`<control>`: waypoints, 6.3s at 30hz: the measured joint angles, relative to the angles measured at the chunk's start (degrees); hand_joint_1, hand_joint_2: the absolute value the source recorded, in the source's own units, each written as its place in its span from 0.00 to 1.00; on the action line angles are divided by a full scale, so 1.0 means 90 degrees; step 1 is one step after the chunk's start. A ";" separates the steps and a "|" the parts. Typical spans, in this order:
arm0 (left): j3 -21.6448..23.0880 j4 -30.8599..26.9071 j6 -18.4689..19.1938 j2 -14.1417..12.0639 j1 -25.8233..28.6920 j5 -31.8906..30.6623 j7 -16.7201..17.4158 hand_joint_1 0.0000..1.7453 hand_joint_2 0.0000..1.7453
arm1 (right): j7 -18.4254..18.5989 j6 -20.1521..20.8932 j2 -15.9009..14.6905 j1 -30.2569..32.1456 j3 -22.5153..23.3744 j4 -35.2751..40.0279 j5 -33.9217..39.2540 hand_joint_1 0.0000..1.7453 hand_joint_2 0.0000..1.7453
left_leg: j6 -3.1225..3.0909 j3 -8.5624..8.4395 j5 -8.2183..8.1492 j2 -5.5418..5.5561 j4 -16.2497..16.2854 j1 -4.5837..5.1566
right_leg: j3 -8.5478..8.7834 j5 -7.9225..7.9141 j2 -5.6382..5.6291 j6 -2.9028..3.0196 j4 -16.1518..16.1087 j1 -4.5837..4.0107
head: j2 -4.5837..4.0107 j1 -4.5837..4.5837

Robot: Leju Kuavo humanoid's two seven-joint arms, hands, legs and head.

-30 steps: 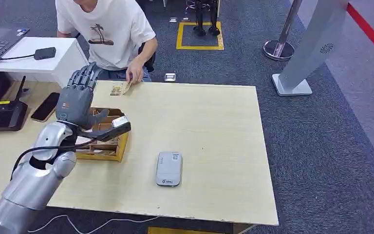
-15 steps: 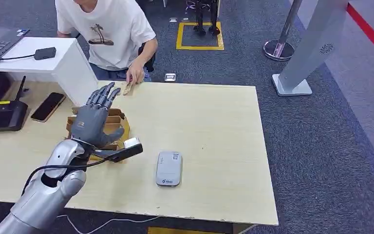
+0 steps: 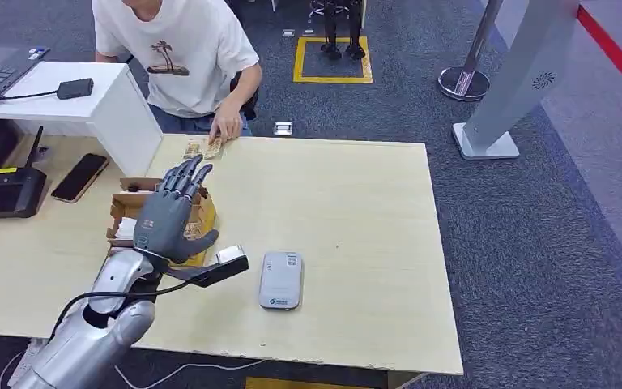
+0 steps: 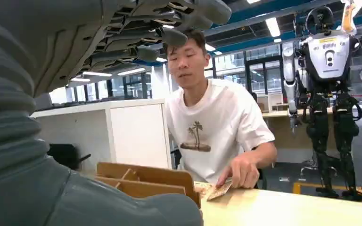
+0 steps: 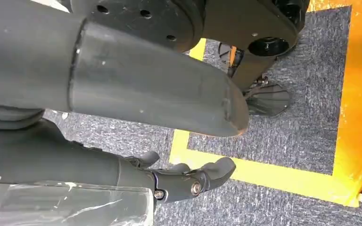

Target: Pass the card to the sensor for recognition and then transmit it.

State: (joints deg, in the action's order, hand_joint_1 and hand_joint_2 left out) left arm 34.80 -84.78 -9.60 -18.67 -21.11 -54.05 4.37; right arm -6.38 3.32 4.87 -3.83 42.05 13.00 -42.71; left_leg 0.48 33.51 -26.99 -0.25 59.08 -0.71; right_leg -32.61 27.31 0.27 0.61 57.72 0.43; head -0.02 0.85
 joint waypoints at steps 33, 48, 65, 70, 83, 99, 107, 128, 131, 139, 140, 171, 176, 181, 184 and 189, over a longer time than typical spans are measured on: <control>-0.1999 -0.0376 -0.1141 -0.0345 0.1797 -0.1629 0.0590 0.00 1.00 | 0.0272 -0.0068 0.0024 0.0021 -0.0007 -0.0029 -0.0600 0.00 0.00 | 0.0003 0.0004 0.0002 -0.0002 -0.0008 -0.0001 | -0.0004 0.0000 0.0001 -0.0001 -0.0001 -0.0001 | 0.0000 -0.0002; -0.1576 0.0911 -0.0677 0.0240 0.0393 -0.1175 0.0430 0.00 1.00 | 0.0126 -0.0066 0.0024 -0.0061 -0.0010 -0.0029 -0.0539 0.00 0.00 | 0.0004 0.0002 0.0006 -0.0008 -0.0006 -0.0001 | -0.0010 -0.0006 -0.0007 0.0002 -0.0001 0.0000 | 0.0000 -0.0002; -0.1107 0.1362 -0.0347 0.0619 -0.0111 -0.1073 0.0427 0.00 1.00 | -0.0032 -0.0163 0.0024 0.0102 0.0146 -0.0029 -0.0318 0.00 0.00 | 0.0004 0.0005 0.0006 -0.0010 -0.0006 0.0000 | -0.0013 -0.0008 -0.0010 0.0000 -0.0001 0.0000 | 0.0000 -0.0005; -0.0937 0.1428 -0.0376 0.0738 -0.0262 -0.1083 0.0534 0.00 1.00 | -0.0076 -0.0151 0.0027 0.0155 0.0335 -0.0029 -0.0228 0.00 0.00 | 0.0004 0.0009 0.0006 -0.0013 -0.0006 -0.0001 | -0.0013 -0.0008 -0.0015 0.0000 -0.0001 0.0000 | 0.0000 -0.0005; -0.1411 0.0420 -0.1275 0.0376 0.1150 -0.1190 0.0653 0.00 1.00 | 0.0126 -0.0192 0.0027 0.0130 0.0294 -0.0041 -0.0539 0.00 0.00 | 0.0004 0.0012 0.0002 -0.0010 -0.0008 -0.0001 | -0.0016 -0.0002 -0.0011 0.0002 -0.0001 -0.0001 | 0.0000 -0.0005; -0.1350 0.0965 -0.0752 0.0910 0.0181 -0.0981 0.0255 0.00 1.00 | -0.0185 -0.0182 0.0090 0.0124 0.0464 -0.0041 -0.0338 0.00 0.00 | 0.0004 0.0011 0.0007 -0.0006 -0.0005 -0.0001 | -0.0016 -0.0009 -0.0006 -0.0001 -0.0002 0.0000 | 0.0000 -0.0003; -0.0955 0.1773 -0.0209 0.1127 -0.0543 -0.1063 0.0357 0.00 1.00 | -0.0095 -0.0289 0.0095 0.0148 0.0631 -0.0039 -0.0240 0.00 0.00 | 0.0004 0.0011 0.0006 -0.0010 -0.0005 0.0000 | -0.0017 -0.0009 -0.0010 -0.0001 -0.0002 0.0000 | 0.0000 -0.0005; -0.1319 0.0534 -0.1642 0.0998 0.1075 -0.0976 0.0391 0.00 1.00 | -0.0211 -0.0214 0.0097 0.0215 0.0964 0.0007 -0.0369 0.00 0.00 | 0.0003 0.0018 0.0001 -0.0009 -0.0008 0.0000 | -0.0019 -0.0005 -0.0011 -0.0002 -0.0002 0.0000 | 0.0000 -0.0002; -0.1394 0.0325 -0.1839 0.1003 0.1406 -0.1003 0.0396 0.00 1.00 | -0.0197 -0.0221 0.0112 0.0216 0.0974 0.0007 -0.0413 0.00 0.00 | 0.0003 0.0018 0.0001 -0.0010 -0.0008 0.0000 | -0.0019 -0.0005 -0.0011 -0.0002 -0.0002 0.0000 | 0.0000 -0.0002; -0.1666 0.0019 -0.2033 0.1013 0.1921 -0.1180 0.0503 0.00 1.00 | -0.0090 -0.0284 0.0160 0.0230 0.0986 0.0005 -0.0454 0.00 0.00 | 0.0003 0.0019 0.0002 -0.0006 -0.0008 -0.0001 | -0.0019 -0.0004 -0.0005 -0.0001 -0.0001 0.0000 | 0.0000 -0.0005; -0.1705 -0.0020 -0.2030 0.1013 0.1978 -0.1212 0.0503 0.00 1.00 | -0.0090 -0.0282 0.0165 0.0226 0.0993 0.0007 -0.0454 0.00 0.00 | 0.0003 0.0018 0.0002 -0.0009 -0.0009 -0.0001 | -0.0018 -0.0004 -0.0007 -0.0001 -0.0001 -0.0001 | 0.0000 -0.0002; -0.2562 -0.0151 -0.1467 0.0731 0.2629 -0.2688 0.1156 0.00 1.00 | -0.0100 -0.0182 0.0175 0.0208 0.1103 0.0012 -0.0704 0.00 0.00 | 0.0001 0.0022 0.0000 -0.0008 -0.0009 -0.0001 | -0.0022 0.0001 -0.0007 -0.0003 -0.0001 -0.0001 | 0.0000 -0.0005; -0.2596 -0.0044 -0.1248 0.0631 0.2575 -0.2742 0.1234 0.00 1.00 | -0.0090 -0.0182 0.0175 0.0205 0.1103 0.0012 -0.0775 0.00 0.00 | 0.0001 0.0023 -0.0001 -0.0008 -0.0009 -0.0001 | -0.0022 0.0001 -0.0007 -0.0003 -0.0002 0.0000 | 0.0000 -0.0002; -0.2642 0.0360 -0.0684 0.0425 0.2261 -0.2666 0.1246 0.00 1.00 | -0.0039 -0.0180 0.0175 0.0202 0.1102 0.0015 -0.0870 0.00 0.00 | 0.0003 0.0022 0.0002 -0.0006 -0.0010 -0.0003 | -0.0023 -0.0001 -0.0005 -0.0001 -0.0001 -0.0002 | 0.0000 -0.0002; -0.2708 0.0727 -0.0583 0.0338 0.2001 -0.2562 0.1175 0.00 1.00 | -0.0029 -0.0170 0.0175 0.0197 0.1103 0.0015 -0.0913 0.00 0.00 | 0.0007 0.0022 0.0004 -0.0008 -0.0010 -0.0006 | -0.0023 -0.0004 -0.0005 0.0004 0.0000 -0.0005 | 0.0000 -0.0005; -0.2735 0.1088 -0.0568 0.0316 0.1750 -0.2435 0.1102 0.00 1.00 | -0.0029 -0.0160 0.0175 0.0173 0.1103 0.0017 -0.0928 0.00 0.00 | 0.0007 0.0022 0.0005 -0.0008 -0.0009 -0.0005 | -0.0022 -0.0004 -0.0006 0.0004 0.0000 -0.0005 | 0.0000 -0.0002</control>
State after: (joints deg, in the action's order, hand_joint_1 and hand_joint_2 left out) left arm 10.19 -74.99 -14.71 -15.82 -5.36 -75.97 14.29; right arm -6.64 1.88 6.45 -2.27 51.98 13.16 -51.06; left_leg 0.54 33.71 -26.95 -0.31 59.00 -0.75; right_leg -32.81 27.27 0.21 0.64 57.72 0.39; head -0.02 0.83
